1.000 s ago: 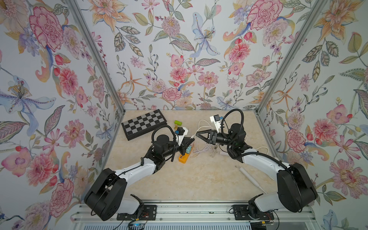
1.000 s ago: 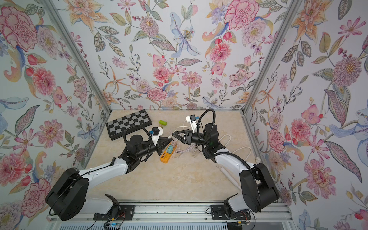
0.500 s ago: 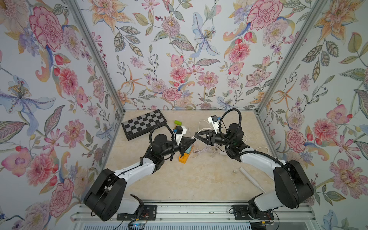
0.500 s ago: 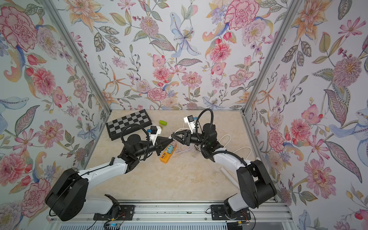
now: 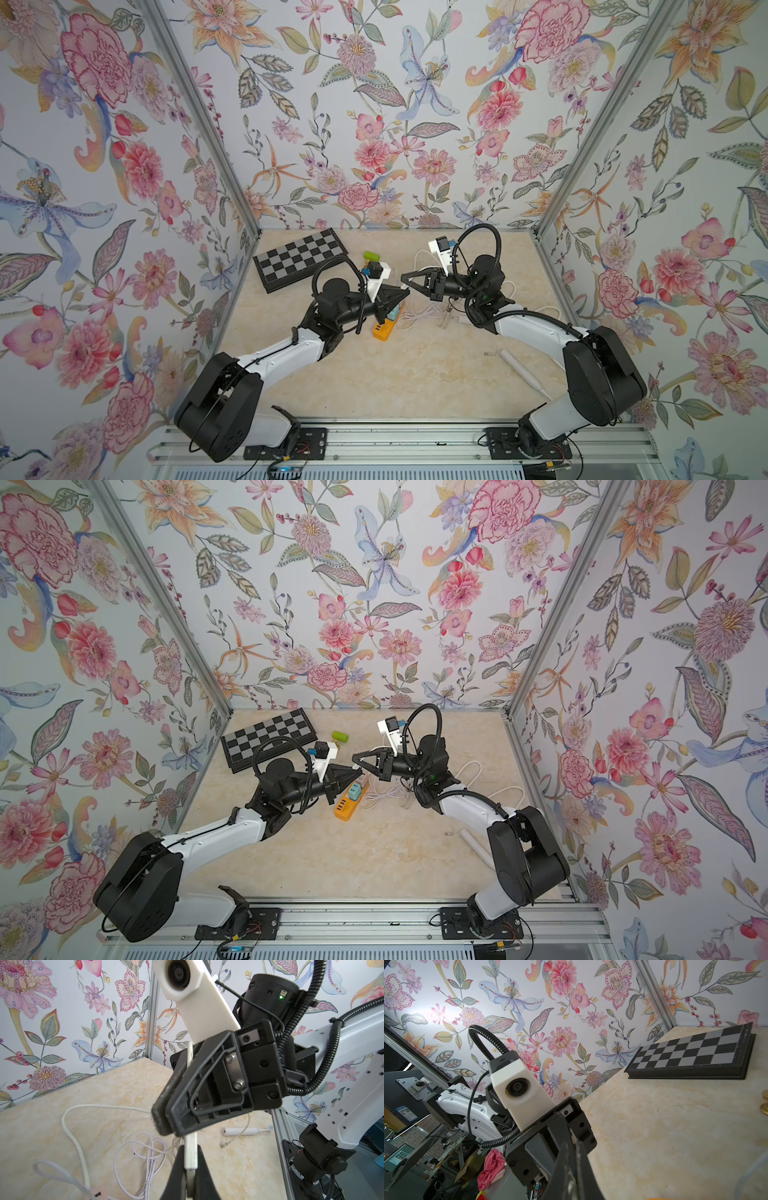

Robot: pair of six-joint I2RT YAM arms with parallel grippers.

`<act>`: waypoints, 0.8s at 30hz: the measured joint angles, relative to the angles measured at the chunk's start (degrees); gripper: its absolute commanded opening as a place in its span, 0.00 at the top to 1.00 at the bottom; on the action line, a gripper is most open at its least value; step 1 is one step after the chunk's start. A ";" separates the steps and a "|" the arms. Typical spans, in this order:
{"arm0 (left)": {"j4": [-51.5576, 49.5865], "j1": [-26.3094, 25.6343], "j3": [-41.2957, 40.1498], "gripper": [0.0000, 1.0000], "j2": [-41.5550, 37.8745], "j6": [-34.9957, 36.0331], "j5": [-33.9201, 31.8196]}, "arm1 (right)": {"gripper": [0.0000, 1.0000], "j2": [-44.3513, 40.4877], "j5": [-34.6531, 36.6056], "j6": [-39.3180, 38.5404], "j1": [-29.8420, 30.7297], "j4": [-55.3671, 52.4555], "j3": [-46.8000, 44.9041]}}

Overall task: Charge the electric toothbrush
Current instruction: Insert the charging cable into the plug.

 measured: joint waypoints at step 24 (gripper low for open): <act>-26.86 0.22 -10.80 0.31 -18.12 1.27 -44.46 | 1.00 11.96 62.82 -18.12 19.69 -46.03 18.69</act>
